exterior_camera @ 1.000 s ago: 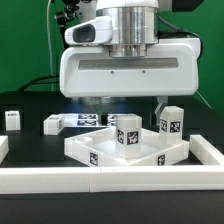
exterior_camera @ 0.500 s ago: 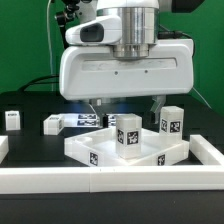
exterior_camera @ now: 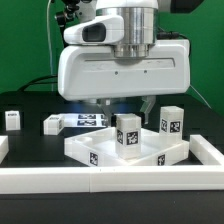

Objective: Assemble square table

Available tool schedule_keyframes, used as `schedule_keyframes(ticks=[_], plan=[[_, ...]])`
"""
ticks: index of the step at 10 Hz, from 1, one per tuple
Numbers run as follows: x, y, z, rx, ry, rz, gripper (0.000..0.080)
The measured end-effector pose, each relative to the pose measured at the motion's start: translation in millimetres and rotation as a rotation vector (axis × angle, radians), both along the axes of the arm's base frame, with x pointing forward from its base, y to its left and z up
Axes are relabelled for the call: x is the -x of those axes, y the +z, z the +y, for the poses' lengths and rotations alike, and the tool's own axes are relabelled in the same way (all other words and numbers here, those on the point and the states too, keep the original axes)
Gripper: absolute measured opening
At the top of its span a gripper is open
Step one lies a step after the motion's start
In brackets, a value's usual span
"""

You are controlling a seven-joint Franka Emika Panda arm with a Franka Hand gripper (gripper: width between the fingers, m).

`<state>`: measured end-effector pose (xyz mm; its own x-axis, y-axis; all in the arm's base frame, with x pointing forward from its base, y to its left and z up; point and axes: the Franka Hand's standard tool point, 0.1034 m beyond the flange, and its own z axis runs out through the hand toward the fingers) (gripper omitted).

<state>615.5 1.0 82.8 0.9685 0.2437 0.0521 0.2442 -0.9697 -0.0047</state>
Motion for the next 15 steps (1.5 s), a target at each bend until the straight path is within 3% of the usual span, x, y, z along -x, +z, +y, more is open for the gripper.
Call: schedule_keyframes(ticks=[1,5,11,15], plan=[[0.0,0.1,-0.1,0.0,0.0,0.0,0.0291],[-0.2,-0.1,-2.1,-0.013,-0.248,0.004,0.0291],[-2.8,-1.0,-3.7,-0.06,-0.915,-0.027,0.0291],[-3.1,-0.8,-3.1,-0.079,-1.137,-0.022,0.0291]])
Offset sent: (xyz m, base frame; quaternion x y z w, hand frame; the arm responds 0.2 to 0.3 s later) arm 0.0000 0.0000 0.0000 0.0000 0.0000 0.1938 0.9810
